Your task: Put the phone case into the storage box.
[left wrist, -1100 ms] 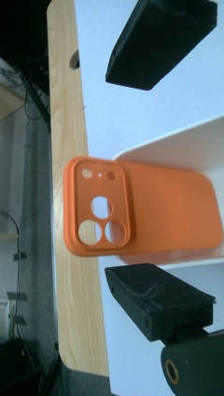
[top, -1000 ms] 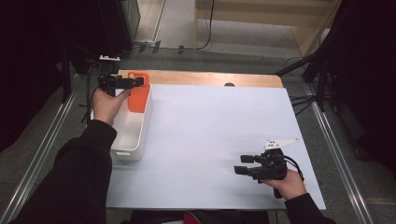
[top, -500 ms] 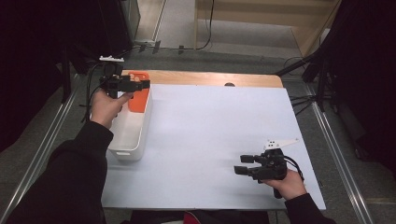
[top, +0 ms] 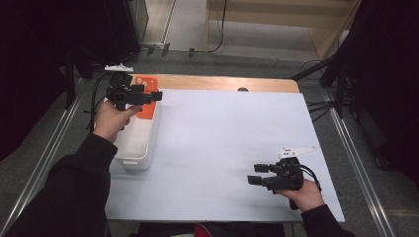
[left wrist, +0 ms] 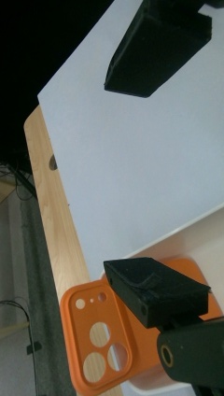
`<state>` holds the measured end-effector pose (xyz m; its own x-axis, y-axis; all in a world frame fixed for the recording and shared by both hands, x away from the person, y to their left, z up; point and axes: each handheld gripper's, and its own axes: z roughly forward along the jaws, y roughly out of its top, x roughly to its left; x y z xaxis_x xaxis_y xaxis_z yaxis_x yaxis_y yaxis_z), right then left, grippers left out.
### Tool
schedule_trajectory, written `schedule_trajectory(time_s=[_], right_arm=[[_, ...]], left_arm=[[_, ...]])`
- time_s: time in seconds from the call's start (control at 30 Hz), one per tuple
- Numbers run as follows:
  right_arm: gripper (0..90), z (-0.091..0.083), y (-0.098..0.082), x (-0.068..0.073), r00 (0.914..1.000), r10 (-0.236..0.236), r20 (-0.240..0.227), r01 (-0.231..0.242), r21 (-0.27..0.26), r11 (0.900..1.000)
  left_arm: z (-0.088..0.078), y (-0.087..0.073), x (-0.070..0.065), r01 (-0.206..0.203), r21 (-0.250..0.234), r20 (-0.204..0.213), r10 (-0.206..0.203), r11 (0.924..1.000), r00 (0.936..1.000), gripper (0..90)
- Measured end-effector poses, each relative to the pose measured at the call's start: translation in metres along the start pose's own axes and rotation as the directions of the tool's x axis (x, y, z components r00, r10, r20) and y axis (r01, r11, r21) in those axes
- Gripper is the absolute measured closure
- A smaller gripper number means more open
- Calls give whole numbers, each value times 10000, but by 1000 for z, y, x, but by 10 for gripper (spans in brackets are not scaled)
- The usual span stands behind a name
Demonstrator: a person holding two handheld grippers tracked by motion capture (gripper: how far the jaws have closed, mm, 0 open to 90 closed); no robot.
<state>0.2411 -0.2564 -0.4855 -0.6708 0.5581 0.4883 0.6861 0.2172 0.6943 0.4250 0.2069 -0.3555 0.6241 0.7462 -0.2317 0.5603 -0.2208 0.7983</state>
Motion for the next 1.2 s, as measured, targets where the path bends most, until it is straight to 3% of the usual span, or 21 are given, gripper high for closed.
schedule_trajectory(time_s=[0.1, 0.6, 0.87, 1.2], right_arm=[[302, 0, 0, 0, 10000, 5, -7, -5, 20, 10000], [302, 2, 0, 1, 10000, -26, -18, 26, 55, 10000], [303, 2, 0, 1, 10000, -38, -13, 38, 74, 10000], [302, 2, 0, 1, 10000, -36, -2, 36, 82, 10000]], left_arm=[[0, -4, -1, -67, -9, 315, 67, 10000, 9995, 138], [-1, -25, -16, -462, -20, 867, 462, 9989, 9952, 142], [-6, -35, -21, -411, -233, 1106, 434, 9989, 9929, 142], [-9, -48, -29, -781, -181, 1303, 798, 9968, 9883, 142]])
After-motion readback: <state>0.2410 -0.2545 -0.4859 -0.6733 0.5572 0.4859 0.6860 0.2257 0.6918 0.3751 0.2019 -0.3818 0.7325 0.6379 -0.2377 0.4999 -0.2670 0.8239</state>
